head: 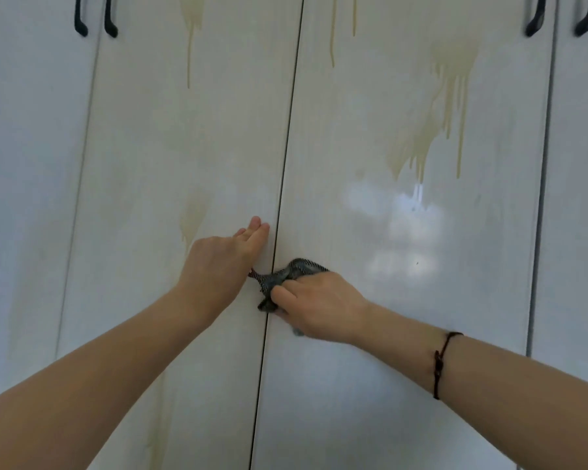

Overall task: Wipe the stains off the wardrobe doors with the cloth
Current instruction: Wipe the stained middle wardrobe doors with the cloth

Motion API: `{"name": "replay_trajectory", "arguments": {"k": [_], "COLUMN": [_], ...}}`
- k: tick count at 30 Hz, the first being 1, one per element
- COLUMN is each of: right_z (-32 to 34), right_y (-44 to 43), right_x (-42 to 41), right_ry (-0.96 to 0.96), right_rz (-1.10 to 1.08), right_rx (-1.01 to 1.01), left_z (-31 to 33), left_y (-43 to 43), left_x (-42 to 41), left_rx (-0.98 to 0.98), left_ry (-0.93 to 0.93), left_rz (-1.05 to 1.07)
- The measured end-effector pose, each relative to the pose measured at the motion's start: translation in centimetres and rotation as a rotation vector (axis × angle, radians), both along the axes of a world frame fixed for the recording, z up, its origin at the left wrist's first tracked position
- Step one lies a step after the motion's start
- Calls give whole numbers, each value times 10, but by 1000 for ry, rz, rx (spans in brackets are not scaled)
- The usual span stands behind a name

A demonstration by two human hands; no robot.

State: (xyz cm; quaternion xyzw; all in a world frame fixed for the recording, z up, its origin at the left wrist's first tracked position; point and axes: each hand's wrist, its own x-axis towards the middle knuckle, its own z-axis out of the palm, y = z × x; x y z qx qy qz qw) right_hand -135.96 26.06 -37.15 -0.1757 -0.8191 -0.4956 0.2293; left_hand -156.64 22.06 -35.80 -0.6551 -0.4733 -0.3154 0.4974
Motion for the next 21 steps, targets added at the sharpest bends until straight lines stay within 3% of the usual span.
{"name": "replay_trajectory", "arguments": {"k": [1, 4, 6, 9, 12, 14, 16, 19, 21], "right_z": [25, 108, 122, 66, -31, -52, -18, 87, 134], "right_y": [3, -8, -7, 0, -1, -1, 2, 1, -1], "right_x": [-5, -29, -45, -54, -42, -29, -25, -41, -53], "right_ry": [65, 506, 666, 633, 363, 194, 146, 421, 561], "right_rz": [-27, -61, -66, 52, 58, 55, 32, -23, -97], "right_rx": [58, 153, 135, 59, -2, -18, 32, 177, 139], "left_z": [4, 20, 27, 40, 54, 63, 74, 93, 101], "left_y": [-4, -19, -25, -32, -36, -38, -39, -40, -41], "left_x": [0, 2, 2, -1, -7, -2, 6, 11, 10], "left_rx": [-8, -97, -153, -54, -29, -91, -153, -151, -131], "left_ry": [-12, -131, -239, -233, -189, -179, -138, -113, -116], "left_rz": [5, 21, 22, -30, -29, -17, -3, -1, 6]}}
